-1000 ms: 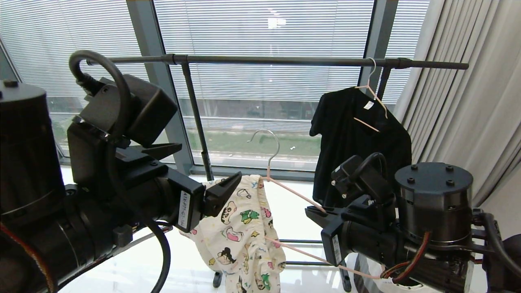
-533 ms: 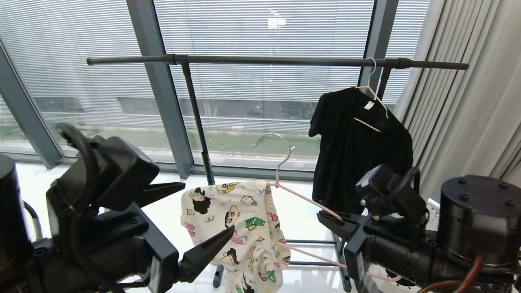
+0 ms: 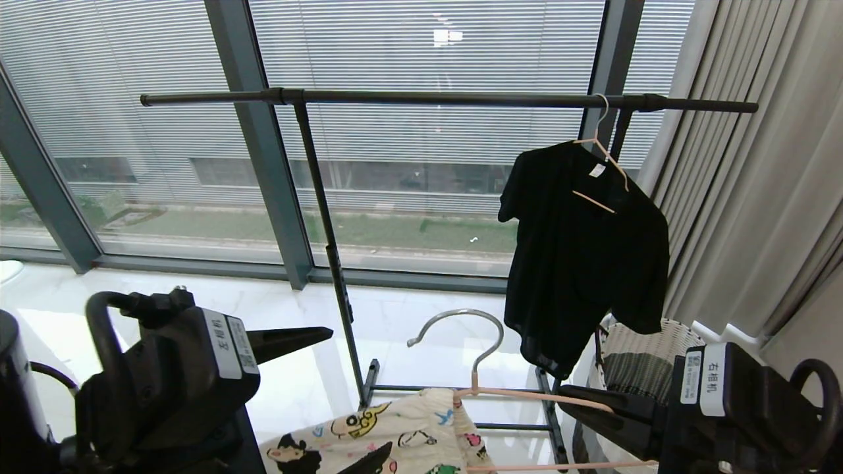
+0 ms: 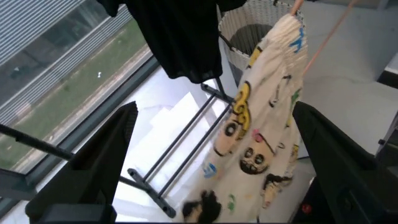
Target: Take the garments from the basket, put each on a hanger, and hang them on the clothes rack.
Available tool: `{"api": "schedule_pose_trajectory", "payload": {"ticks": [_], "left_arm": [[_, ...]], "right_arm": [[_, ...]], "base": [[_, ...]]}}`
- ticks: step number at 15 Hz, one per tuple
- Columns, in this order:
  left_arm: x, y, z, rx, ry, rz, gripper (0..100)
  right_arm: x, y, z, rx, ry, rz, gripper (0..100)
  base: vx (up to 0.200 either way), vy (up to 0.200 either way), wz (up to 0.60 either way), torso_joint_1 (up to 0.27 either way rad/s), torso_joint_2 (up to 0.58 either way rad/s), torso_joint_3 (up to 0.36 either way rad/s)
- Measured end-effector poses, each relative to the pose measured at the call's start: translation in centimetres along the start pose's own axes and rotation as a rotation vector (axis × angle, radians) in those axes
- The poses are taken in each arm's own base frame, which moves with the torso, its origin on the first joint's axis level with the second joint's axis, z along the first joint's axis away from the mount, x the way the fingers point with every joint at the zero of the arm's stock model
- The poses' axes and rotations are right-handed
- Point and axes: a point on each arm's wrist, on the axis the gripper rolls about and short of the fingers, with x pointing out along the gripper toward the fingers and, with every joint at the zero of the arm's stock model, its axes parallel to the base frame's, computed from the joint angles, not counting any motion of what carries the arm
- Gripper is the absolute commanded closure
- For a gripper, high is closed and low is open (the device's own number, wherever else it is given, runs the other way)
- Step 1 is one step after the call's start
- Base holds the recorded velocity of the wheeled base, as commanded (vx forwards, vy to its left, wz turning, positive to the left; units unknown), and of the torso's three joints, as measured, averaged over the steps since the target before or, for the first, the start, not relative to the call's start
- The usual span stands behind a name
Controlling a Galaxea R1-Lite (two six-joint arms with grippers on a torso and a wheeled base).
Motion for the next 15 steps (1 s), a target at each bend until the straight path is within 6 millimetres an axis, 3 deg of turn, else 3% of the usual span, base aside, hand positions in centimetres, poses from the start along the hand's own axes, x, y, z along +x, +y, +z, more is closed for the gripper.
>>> {"api": "schedule_pose_trajectory", "payload": {"ticks": [8,9,15], "left_arm": [[2.8,-1.8,-0.9,0.058,0.082,-0.111,0],[2.9,-1.9,-1.0,0.059,0.09,-0.117,100],[3.2,-2.3,-1.4,0.061,0.109,-0.135,100]], "right_arm": [[-0.4,1.0,0.5,-0.048,-0.034,0.061,100],[-0.3,1.1,0.6,-0.049,-0.037,0.066,100],[-0.4,1.6,0.9,-0.056,-0.055,0.087,100]], "base": [[0.0,0.0,0.0,0.0,0.0,0.0],[0.0,0.0,0.0,0.0,0.0,0.0],[0.0,0.0,0.0,0.0,0.0,0.0]]}}
